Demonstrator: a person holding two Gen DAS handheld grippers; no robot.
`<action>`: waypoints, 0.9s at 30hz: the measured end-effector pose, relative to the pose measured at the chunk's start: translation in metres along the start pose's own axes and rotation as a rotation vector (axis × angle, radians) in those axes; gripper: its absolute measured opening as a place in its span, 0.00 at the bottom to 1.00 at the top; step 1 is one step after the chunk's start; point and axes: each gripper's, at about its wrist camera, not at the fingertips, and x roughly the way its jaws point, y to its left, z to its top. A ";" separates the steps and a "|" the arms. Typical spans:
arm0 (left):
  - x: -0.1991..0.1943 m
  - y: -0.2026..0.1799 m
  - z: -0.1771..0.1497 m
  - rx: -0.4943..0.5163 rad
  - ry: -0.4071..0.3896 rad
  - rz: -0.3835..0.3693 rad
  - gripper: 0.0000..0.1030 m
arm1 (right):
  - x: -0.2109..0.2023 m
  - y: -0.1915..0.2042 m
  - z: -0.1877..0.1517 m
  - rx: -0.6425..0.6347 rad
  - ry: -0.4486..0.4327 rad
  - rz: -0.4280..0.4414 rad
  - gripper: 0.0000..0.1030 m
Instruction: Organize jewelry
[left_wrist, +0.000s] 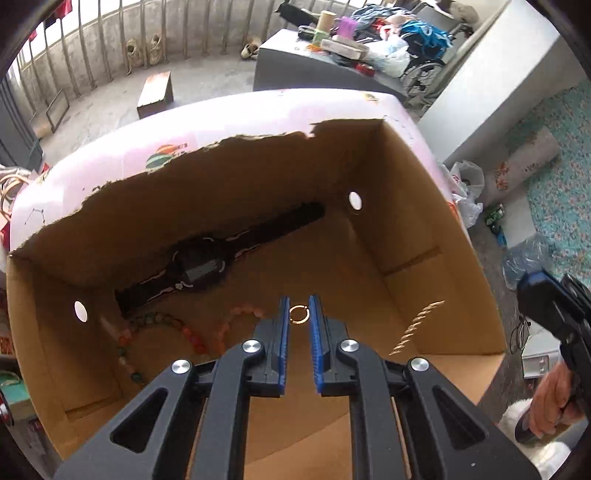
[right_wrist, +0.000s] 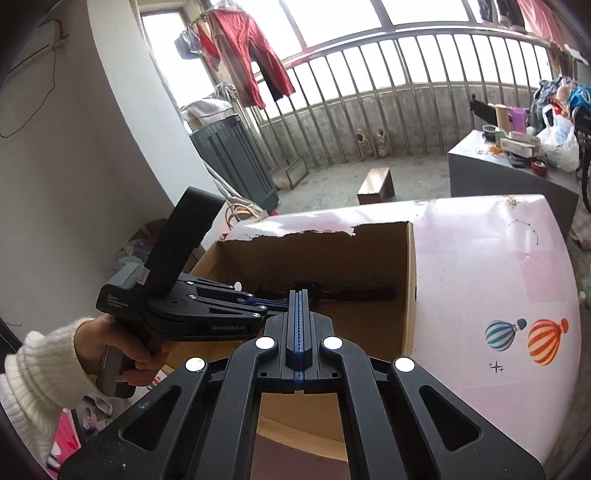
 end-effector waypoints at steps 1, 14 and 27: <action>0.011 0.004 0.008 -0.018 0.049 -0.009 0.10 | 0.010 -0.002 0.003 0.002 0.025 -0.006 0.00; 0.062 0.001 0.028 0.006 0.167 0.106 0.11 | 0.065 0.003 0.011 -0.064 0.175 -0.079 0.00; -0.098 -0.059 -0.080 0.255 -0.292 0.136 0.35 | -0.010 -0.004 -0.015 -0.062 -0.004 0.014 0.00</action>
